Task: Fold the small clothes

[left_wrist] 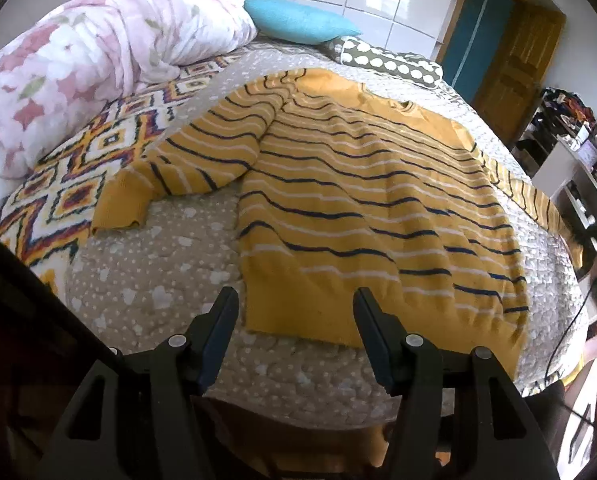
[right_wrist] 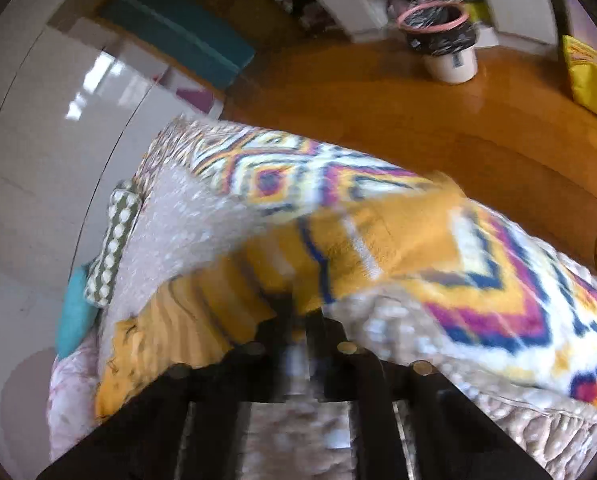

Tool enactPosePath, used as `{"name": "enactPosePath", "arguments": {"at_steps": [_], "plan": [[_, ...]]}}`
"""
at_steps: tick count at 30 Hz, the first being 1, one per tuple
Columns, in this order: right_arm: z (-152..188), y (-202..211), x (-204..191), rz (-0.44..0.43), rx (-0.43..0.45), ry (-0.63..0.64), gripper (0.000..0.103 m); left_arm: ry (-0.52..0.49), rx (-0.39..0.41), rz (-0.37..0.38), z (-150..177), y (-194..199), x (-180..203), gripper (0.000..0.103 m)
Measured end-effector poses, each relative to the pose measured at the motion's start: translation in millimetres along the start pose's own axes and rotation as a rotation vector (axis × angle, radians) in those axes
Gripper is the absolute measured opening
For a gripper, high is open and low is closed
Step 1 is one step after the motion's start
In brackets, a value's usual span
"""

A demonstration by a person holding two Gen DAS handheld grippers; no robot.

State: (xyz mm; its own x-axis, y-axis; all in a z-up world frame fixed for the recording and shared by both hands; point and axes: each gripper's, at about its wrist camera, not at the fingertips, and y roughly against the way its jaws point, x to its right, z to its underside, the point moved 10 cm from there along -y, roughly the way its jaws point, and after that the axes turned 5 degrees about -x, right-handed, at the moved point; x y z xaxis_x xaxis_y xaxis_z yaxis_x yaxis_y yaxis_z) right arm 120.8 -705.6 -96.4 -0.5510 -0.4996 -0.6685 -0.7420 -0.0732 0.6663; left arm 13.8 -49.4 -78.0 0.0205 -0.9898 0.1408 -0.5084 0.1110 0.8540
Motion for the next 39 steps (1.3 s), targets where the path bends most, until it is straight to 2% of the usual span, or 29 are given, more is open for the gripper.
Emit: {"name": "enactPosePath", "arguments": {"at_steps": [3,6,8,11,13,15,16,17,24,25,27,30,31,32,33,35,36,37,39], "plan": [[-10,52,-43,-0.165,0.076,0.046,0.007,-0.004,0.017,0.001,-3,2,2,0.058],[9,84,-56,-0.237,0.104,0.083,0.007,0.0,0.002,0.02,0,-4,6,0.059],[26,79,-42,-0.198,0.08,0.095,0.009,-0.003,-0.026,0.044,6,-9,11,0.058],[58,54,9,-0.068,0.004,0.072,0.011,-0.014,-0.033,0.06,11,-7,15,0.059],[78,43,39,-0.063,-0.043,-0.01,0.011,-0.02,-0.015,0.043,10,-2,14,0.059],[86,45,58,-0.076,-0.037,-0.059,0.016,-0.015,-0.006,0.033,7,-1,11,0.061],[86,49,62,-0.08,-0.025,-0.066,0.029,-0.006,-0.007,0.034,6,-2,10,0.061],[86,53,65,-0.09,-0.01,-0.067,0.037,-0.001,-0.012,0.04,6,-3,9,0.061],[79,65,74,-0.107,0.016,-0.088,0.056,-0.029,-0.036,0.062,12,-12,21,0.061],[81,59,63,-0.102,0.017,-0.089,0.059,-0.036,-0.037,0.063,12,-12,23,0.061],[73,49,58,-0.09,0.015,-0.11,0.06,-0.045,-0.033,0.062,13,-12,24,0.061],[54,34,56,-0.04,0.03,-0.136,0.059,-0.034,-0.034,0.071,13,-12,23,0.061],[46,27,58,0.005,0.02,-0.145,0.045,-0.032,-0.038,0.076,13,-13,23,0.061],[39,21,59,0.042,-0.002,-0.139,0.014,-0.029,-0.04,0.079,13,-13,23,0.061],[30,18,53,0.048,-0.023,-0.124,0.01,-0.028,-0.038,0.081,13,-12,22,0.061],[9,36,20,-0.041,0.02,-0.068,0.01,-0.027,-0.029,0.081,13,-9,22,0.061],[1,56,-7,-0.124,0.063,0.0,0.01,-0.026,-0.024,0.081,12,-8,21,0.061],[-1,75,-30,-0.203,0.093,0.064,0.01,-0.024,-0.02,0.083,12,-7,21,0.061],[7,99,-45,-0.278,0.119,0.131,0.013,-0.02,-0.022,0.09,13,-10,22,0.061]]}}
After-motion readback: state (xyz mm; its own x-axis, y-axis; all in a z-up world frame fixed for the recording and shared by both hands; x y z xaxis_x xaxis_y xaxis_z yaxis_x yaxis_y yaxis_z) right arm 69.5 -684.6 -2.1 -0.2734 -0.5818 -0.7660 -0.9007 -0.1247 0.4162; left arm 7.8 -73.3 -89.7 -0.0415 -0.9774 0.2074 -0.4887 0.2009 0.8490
